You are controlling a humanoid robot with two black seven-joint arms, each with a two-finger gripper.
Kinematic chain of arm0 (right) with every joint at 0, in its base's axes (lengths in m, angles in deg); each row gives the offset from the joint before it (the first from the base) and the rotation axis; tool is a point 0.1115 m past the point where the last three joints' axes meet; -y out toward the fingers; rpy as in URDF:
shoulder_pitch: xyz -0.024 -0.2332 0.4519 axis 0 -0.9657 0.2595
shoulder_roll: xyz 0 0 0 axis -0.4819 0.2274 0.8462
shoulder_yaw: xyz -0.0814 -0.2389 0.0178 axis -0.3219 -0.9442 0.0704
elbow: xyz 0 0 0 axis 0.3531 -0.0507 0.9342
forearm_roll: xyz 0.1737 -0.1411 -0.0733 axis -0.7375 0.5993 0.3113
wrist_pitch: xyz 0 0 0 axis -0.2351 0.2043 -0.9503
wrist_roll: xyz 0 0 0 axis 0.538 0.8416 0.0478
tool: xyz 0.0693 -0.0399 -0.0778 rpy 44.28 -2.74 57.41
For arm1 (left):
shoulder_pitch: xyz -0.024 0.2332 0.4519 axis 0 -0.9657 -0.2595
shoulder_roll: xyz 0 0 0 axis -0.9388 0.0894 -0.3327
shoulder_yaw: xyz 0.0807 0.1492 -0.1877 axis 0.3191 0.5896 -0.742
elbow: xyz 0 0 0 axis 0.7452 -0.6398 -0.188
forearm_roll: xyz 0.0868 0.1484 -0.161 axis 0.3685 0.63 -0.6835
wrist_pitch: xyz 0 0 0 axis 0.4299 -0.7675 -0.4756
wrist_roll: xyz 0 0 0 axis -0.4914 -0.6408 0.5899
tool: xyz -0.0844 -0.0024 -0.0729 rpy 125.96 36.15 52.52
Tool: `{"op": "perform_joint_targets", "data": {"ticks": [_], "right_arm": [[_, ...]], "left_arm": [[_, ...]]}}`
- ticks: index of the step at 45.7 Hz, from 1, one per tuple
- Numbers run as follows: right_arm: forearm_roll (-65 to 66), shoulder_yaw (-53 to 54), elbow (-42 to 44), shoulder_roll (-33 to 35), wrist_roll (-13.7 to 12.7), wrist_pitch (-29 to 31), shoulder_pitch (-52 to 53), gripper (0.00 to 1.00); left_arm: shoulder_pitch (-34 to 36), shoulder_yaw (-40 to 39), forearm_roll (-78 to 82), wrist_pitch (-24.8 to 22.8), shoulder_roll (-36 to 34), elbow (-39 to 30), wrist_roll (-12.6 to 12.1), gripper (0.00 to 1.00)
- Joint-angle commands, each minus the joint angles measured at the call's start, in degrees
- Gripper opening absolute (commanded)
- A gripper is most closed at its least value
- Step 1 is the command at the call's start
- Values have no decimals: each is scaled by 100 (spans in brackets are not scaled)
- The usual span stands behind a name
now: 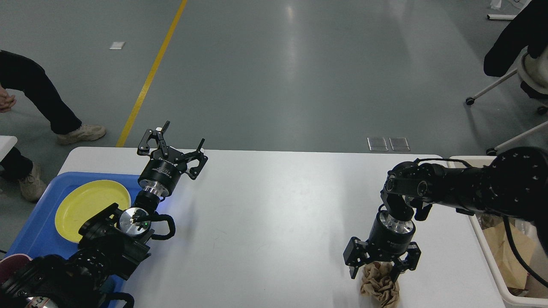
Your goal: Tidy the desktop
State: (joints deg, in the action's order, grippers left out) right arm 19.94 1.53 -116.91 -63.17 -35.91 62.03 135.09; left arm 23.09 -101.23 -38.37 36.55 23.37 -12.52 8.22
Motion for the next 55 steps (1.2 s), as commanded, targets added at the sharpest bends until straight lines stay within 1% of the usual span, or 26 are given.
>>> {"op": "perform_joint_targets", "data": {"ticks": [1,11,15,21,25,37,42,47,51,55], "right_arm": [[0,-19,231,-1,0,0,-314,100],[-18,-37,284,52,0,-42,-411,100],[-175,-63,284,104,-9,-182,-411,98],[-457,-159,284,122,-9,-481,-411,98],[-466,-168,275,122,-9,-516,-403,98],[-475,-186,249,131,-9,-455,-403,97],[-519,-133,179,219,0,-411,-385,99],[-554,-89,152,245,0,-253,-315,100],[-563,-54,99,271,0,-7,-227,100],[-589,-37,82,289,-9,0,-113,100]], "left_arm": [[0,0,-3,0,0,0,0,97],[0,0,-3,0,0,0,0,97],[0,0,-3,0,0,0,0,97],[0,0,-3,0,0,0,0,97],[0,0,-3,0,0,0,0,97],[0,0,-3,0,0,0,0,97],[0,0,-3,0,0,0,0,97],[0,0,-3,0,0,0,0,97],[0,0,-3,0,0,0,0,97],[0,0,-3,0,0,0,0,97]]}}
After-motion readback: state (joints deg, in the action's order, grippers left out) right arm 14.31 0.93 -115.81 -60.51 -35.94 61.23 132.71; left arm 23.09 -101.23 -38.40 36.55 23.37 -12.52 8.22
